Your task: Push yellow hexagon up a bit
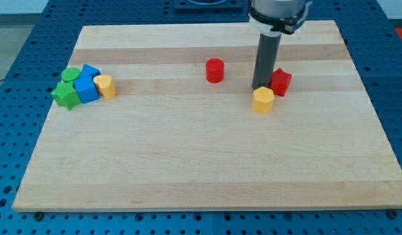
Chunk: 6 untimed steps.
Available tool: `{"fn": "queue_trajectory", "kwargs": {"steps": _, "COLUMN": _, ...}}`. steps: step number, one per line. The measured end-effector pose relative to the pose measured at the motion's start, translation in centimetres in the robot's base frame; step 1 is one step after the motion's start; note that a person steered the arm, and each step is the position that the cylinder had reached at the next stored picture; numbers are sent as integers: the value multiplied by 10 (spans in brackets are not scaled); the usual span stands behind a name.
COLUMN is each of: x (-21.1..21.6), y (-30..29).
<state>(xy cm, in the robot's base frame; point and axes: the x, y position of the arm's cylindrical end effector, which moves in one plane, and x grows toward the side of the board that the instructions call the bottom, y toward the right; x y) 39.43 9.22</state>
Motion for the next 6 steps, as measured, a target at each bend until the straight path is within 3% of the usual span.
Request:
{"fn": "queue_trajectory", "kwargs": {"steps": 1, "x": 22, "y": -19}}
{"fn": "queue_trajectory", "kwargs": {"steps": 2, "x": 53, "y": -5}}
{"fn": "queue_trajectory", "kwargs": {"steps": 3, "x": 58, "y": 35}}
{"fn": "queue_trajectory", "kwargs": {"steps": 4, "x": 60, "y": 2}}
{"fn": "queue_trajectory", "kwargs": {"steps": 5, "x": 98, "y": -39}}
{"fn": "queue_trajectory", "kwargs": {"steps": 6, "x": 130, "y": -2}}
